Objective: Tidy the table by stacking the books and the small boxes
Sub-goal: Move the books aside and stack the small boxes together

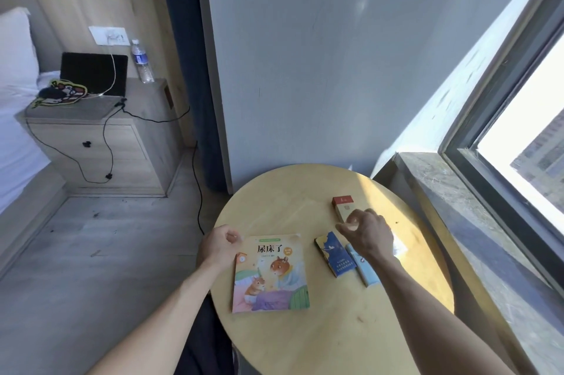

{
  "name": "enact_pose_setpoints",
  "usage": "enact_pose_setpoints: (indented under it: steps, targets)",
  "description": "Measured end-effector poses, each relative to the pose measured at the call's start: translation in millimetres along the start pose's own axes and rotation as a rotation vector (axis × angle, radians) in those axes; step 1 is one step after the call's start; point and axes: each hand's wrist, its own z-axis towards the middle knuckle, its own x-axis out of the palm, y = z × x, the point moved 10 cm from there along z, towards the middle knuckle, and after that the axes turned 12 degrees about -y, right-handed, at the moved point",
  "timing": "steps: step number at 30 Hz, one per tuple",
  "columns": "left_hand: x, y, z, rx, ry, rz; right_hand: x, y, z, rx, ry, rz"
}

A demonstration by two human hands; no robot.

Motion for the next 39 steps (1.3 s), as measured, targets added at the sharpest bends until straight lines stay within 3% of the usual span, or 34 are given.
enact_pose_setpoints:
  steps: [6,11,17,21,26,31,39]
  targets:
    - [-5.3,16.1,-23.1,-0.077,0.005,0.103,39.2,56.6,-51.7,-0.048,0.194,0.054]
    - [-4.1,22.7,-38.7,-0.148,0.005,0.136,79.6,54.8,-84.0,0.127,0.364,0.048]
    - [17.3,34.8,-49.3,-0.332,0.204,-0.2,91.0,30.7,-88.3,0.217,0.373,0.102]
    - [16.7,31.1,-58.6,-0.313,0.264,-0.356,81.3,29.1,-95.4,0.222,0.396,0.143]
    - [-7.6,-1.0,-51.8,-0.095,0.223,-0.536,46.6,35.8,-89.0,0.159,0.296,0.311]
    - [-44.3,-35.3,-30.4,0.007,-0.028,-0.64,-7.8,58.8,-70.8,0.03,-0.047,0.531]
    - [-31.4,-19.1,-26.9,0.051,-0.118,-0.527,9.2,57.2,-78.8,0.044,-0.051,0.546]
